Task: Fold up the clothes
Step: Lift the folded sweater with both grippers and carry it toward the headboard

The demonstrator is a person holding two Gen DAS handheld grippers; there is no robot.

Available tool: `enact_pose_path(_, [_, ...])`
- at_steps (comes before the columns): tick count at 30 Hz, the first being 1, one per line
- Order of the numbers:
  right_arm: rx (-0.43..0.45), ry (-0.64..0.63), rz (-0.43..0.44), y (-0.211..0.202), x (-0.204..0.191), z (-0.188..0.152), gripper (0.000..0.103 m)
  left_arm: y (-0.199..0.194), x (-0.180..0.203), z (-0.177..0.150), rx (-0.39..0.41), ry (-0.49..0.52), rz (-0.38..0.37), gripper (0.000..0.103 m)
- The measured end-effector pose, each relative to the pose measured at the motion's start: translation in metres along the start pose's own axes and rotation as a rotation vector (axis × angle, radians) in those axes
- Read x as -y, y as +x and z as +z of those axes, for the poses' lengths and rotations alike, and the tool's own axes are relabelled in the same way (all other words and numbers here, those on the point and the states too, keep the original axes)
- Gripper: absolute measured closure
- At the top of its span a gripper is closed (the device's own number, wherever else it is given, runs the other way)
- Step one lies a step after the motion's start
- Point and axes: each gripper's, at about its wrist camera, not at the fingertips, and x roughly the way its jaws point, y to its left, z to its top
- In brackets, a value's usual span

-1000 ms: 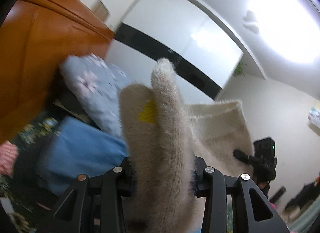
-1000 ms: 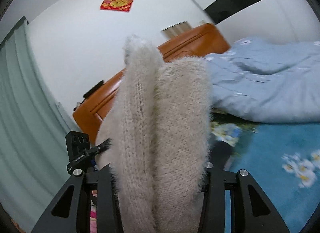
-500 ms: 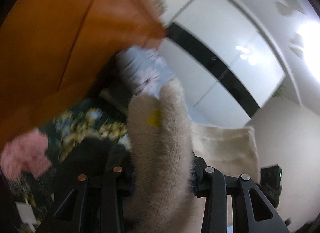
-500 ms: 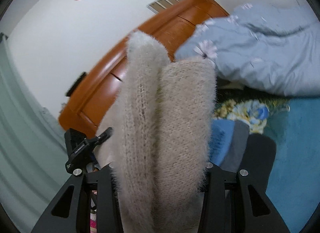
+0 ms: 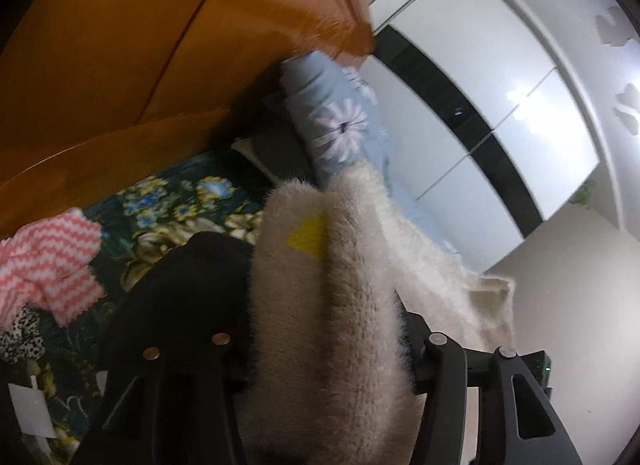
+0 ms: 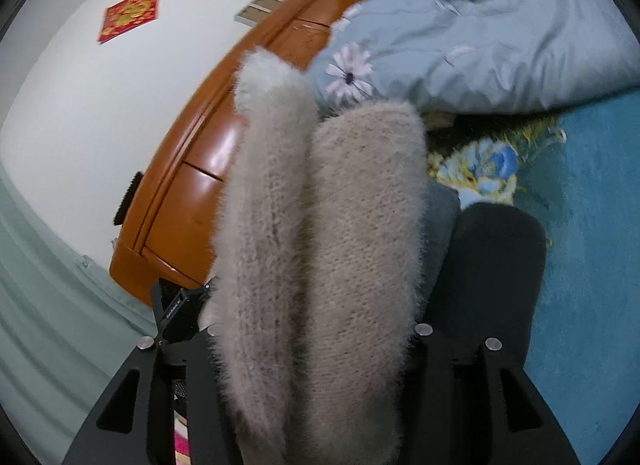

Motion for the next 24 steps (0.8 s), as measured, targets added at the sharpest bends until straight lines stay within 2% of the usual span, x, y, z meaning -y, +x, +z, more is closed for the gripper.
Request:
enact_pose_path(3, [-0.01, 0.018, -0.018, 0.001, 0.003, -0.001, 0.053, 0.003, -0.006, -0.003, -0.003, -0.048, -0.002, 0.042])
enact_pose_path(11, [-0.032, -0.007, -0.05, -0.008, -0.013, 0.0, 0.051, -0.013, 0.008, -0.006, 0.027, -0.041, 0.026, 0.042])
enact_pose_path(14, [-0.025, -0.017, -0.074, -0.015, -0.017, 0.001, 0.05, -0.021, 0.004, -0.004, 0.047, -0.099, 0.02, 0.042])
enact_pose_path(19, [0.003, -0.043, -0.119, -0.03, -0.02, 0.004, 0.047, -0.047, -0.015, -0.002, 0.134, -0.248, 0.003, 0.036])
enact_pose_path(24, [0.018, -0.052, -0.158, -0.049, -0.021, 0.002, 0.047, -0.082, -0.015, 0.0, 0.228, -0.262, 0.098, 0.034])
